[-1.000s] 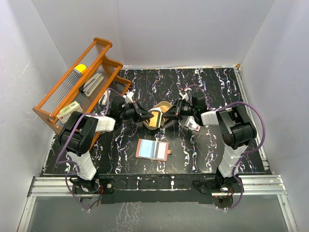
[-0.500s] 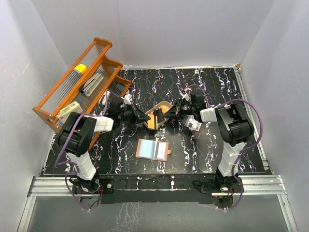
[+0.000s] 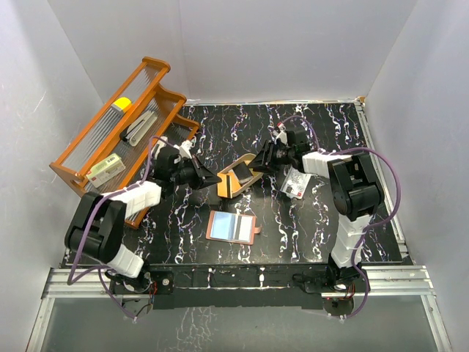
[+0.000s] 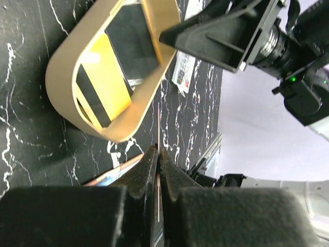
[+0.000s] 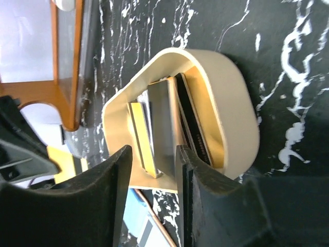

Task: Put the credit cards into the card holder
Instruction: Place the credit card in the storage box, then insert the credit card into the card holder.

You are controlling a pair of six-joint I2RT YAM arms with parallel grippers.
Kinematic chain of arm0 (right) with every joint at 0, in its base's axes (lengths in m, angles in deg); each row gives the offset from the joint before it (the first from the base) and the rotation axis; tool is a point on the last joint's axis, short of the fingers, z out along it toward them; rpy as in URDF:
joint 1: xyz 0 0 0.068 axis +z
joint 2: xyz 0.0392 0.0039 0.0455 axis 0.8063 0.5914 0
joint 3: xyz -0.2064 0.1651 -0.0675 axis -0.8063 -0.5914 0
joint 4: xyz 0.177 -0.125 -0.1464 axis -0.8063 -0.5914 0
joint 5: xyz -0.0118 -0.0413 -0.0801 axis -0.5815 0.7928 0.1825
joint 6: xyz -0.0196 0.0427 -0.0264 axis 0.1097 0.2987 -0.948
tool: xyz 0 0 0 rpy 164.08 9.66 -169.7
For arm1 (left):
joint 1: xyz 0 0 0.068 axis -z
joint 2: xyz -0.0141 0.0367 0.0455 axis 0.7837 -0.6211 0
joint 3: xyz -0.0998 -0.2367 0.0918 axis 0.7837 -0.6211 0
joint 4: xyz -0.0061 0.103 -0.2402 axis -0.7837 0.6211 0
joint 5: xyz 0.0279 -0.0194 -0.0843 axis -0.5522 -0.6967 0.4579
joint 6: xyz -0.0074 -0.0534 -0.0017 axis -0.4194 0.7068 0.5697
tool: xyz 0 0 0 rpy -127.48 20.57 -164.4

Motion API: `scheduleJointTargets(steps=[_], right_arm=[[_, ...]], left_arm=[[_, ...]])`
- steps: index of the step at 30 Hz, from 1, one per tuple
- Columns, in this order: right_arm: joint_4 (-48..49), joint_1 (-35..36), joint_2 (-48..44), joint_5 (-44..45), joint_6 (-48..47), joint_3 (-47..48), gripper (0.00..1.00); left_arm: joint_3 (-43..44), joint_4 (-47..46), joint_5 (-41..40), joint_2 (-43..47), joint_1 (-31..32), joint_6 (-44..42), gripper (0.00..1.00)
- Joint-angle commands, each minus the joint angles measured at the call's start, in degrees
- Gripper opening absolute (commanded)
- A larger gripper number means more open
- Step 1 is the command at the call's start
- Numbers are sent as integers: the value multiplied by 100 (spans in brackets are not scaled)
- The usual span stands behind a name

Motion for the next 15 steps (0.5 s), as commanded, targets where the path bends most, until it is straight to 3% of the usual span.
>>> scheduleJointTargets(steps=[1, 9, 15], right_arm=[[-886, -14, -356, 572, -599, 287, 40], [-931, 25, -1692, 372, -433, -323, 43], [432, 364, -2663, -286, 708, -1324, 52]], left_arm=[[-231, 466, 125, 657, -36, -204, 0], [-646, -11, 701, 1442, -37, 371, 0], [-1033, -888, 1089, 1746, -37, 1090, 0]])
